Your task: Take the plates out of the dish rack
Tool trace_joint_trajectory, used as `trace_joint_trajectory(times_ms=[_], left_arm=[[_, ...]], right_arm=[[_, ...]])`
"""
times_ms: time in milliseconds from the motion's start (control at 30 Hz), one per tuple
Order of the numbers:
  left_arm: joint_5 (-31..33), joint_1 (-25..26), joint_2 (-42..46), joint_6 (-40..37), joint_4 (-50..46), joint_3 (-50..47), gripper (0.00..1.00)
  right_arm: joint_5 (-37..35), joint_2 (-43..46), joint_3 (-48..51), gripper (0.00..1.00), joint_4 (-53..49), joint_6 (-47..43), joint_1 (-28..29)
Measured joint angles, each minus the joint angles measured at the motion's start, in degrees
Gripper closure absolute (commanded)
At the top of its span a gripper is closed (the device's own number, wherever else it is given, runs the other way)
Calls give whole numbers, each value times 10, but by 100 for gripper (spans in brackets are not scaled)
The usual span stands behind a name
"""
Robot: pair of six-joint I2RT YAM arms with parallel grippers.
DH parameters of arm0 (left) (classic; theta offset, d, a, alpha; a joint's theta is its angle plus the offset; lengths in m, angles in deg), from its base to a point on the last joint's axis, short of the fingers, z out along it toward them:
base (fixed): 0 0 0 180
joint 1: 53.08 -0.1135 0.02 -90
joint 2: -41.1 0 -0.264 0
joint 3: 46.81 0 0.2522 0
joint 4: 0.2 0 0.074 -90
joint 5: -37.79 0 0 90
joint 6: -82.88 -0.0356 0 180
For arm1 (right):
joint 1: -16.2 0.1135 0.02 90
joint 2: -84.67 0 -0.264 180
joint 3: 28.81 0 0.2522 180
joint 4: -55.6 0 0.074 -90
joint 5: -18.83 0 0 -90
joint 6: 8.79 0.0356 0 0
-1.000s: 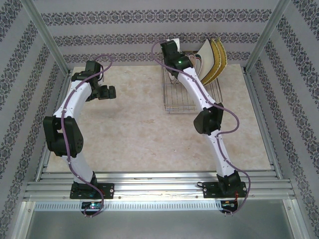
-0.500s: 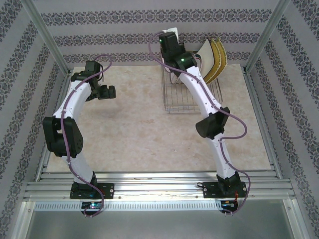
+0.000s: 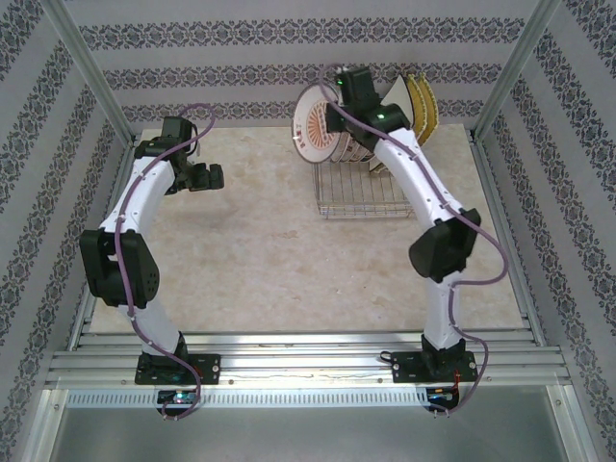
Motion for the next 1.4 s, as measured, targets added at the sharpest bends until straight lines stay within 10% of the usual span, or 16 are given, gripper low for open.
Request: trace_joint_trajectory(times_ms=[467, 700, 1067, 1400], left_arm=[[-13, 0, 7, -4, 10, -12, 1], [-55, 0, 4, -4, 15, -9, 1], [-382, -23, 54, 89, 263, -116, 0], [-500, -25, 7, 205, 423, -156, 16]], right_arm=[[390, 73, 454, 100, 433, 325, -96], [427, 71, 460, 100, 521, 362, -78], [438, 49, 454, 100, 531, 365, -73], [440, 30, 417, 100, 536, 378, -24]])
